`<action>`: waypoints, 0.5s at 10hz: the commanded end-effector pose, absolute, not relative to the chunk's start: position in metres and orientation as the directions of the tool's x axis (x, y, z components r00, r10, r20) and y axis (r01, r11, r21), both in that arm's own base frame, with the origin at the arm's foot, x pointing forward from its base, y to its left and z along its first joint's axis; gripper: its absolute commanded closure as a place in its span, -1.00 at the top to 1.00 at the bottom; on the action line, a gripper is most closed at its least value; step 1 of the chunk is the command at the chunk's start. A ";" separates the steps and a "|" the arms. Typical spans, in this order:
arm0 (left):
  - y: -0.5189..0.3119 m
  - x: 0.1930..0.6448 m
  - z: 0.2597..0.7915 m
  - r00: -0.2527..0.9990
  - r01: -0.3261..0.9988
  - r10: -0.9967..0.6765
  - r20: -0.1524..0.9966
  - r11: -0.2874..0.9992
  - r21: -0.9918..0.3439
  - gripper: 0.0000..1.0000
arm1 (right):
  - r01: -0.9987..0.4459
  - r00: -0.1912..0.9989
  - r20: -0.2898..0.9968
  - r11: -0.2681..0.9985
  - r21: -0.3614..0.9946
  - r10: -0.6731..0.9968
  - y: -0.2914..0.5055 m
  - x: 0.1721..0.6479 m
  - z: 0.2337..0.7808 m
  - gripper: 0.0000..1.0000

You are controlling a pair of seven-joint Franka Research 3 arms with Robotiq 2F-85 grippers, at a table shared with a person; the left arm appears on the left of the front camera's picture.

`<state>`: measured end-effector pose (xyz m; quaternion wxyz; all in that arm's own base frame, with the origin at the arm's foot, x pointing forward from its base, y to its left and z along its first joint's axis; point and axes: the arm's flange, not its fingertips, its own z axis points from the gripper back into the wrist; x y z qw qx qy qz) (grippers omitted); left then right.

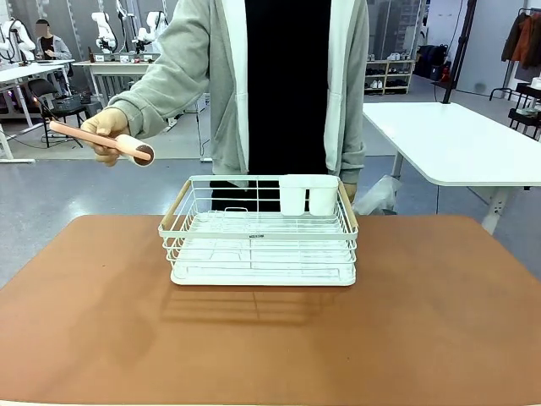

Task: Clean the table.
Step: Pick up the Lint Roller when the human hands it over.

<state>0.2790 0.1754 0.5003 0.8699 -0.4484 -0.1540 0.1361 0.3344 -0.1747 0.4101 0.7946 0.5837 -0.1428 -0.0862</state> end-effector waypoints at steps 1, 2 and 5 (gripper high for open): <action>0.136 0.297 0.544 0.880 -0.231 0.467 0.092 0.588 -0.775 1.00 | -0.037 0.941 0.130 0.287 0.957 -0.312 -0.173 0.333 0.413 1.00; 0.110 0.311 0.551 0.871 -0.258 0.482 0.090 0.606 -0.752 1.00 | -0.037 0.941 0.130 0.287 0.957 -0.312 -0.173 0.333 0.413 1.00; 0.045 0.354 0.544 0.821 -0.295 0.559 0.117 0.591 -0.751 1.00 | -0.037 0.941 0.130 0.287 0.957 -0.312 -0.173 0.333 0.413 1.00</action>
